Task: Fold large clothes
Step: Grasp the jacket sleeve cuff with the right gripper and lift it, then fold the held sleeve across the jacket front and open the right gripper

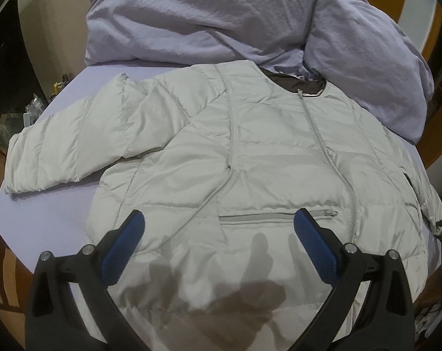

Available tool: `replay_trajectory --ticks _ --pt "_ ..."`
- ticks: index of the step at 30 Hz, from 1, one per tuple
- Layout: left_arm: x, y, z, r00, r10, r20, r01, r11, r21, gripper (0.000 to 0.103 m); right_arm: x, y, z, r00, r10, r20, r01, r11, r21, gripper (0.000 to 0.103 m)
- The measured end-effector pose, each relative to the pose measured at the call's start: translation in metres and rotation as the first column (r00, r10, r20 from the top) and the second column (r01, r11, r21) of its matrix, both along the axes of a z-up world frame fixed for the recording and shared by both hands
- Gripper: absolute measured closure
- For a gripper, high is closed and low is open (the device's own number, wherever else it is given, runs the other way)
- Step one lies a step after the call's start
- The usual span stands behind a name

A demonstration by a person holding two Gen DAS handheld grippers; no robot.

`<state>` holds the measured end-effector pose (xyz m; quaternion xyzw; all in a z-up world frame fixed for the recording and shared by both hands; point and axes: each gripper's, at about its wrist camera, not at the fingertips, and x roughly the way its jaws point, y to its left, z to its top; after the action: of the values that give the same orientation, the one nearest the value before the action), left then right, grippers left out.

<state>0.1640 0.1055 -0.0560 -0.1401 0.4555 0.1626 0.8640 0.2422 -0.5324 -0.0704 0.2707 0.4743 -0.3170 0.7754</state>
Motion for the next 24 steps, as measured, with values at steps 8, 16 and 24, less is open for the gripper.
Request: replay_trajectory --ticks 8,16,24 --pt "0.004 0.012 -0.003 1.0 0.02 -0.002 -0.02 1.0 -0.017 0.002 0.034 0.032 0.038 0.994 0.106 0.019 -0.101 0.978 -0.18 0.085" --pt "0.008 0.024 -0.005 0.999 0.04 0.003 -0.04 0.999 -0.026 0.002 0.088 0.125 0.078 0.929 0.354 0.107 -0.326 0.921 -0.214 0.086" --pt "0.003 0.037 -0.005 0.998 0.063 0.021 -0.062 0.997 -0.045 0.002 0.13 0.268 0.064 0.769 0.632 0.092 -0.611 0.77 -0.185 0.086"
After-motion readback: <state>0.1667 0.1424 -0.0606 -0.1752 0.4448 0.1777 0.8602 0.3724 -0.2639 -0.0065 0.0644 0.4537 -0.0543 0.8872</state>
